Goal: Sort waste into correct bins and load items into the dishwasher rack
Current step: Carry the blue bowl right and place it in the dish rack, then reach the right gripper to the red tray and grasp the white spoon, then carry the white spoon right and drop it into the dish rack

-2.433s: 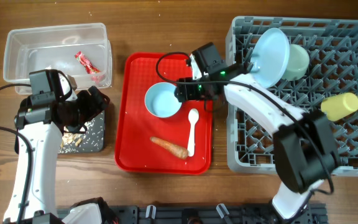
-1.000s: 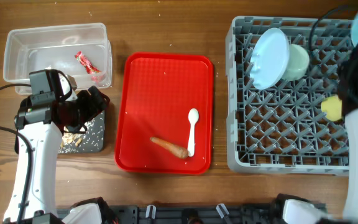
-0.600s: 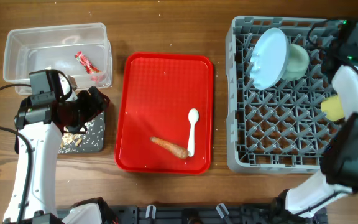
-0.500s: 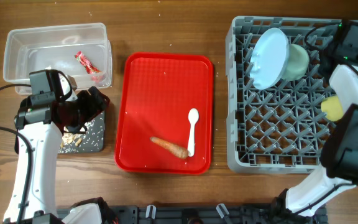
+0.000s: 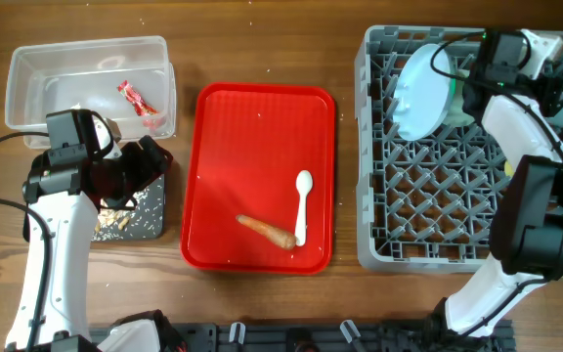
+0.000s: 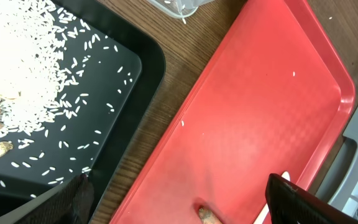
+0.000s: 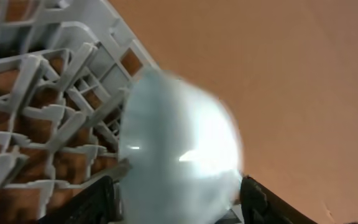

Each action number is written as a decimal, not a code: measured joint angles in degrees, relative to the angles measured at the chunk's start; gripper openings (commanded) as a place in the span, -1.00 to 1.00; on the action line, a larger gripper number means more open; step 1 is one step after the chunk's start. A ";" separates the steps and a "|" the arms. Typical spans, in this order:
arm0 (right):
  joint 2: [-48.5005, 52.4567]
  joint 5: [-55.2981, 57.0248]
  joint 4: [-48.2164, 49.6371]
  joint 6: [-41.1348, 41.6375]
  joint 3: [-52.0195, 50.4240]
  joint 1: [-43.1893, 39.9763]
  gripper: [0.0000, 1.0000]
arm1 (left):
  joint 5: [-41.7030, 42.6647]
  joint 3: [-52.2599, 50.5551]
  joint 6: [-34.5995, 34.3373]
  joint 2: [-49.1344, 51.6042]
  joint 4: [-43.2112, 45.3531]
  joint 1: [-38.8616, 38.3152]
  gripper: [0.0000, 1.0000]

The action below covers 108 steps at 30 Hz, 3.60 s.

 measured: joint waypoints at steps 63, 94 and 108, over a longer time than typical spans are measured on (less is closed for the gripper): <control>3.19 -67.76 -37.66 40.74 0.72 44.17 0.00 | 0.00 0.00 0.00 0.00 -0.02 0.00 0.94; -5.86 -65.51 -40.15 41.94 0.63 42.23 -0.48 | 0.00 0.00 0.00 0.00 -0.02 0.00 0.96; -22.23 -64.92 -48.76 23.41 0.63 25.81 -0.48 | 0.00 0.00 0.00 0.00 -0.02 0.00 0.96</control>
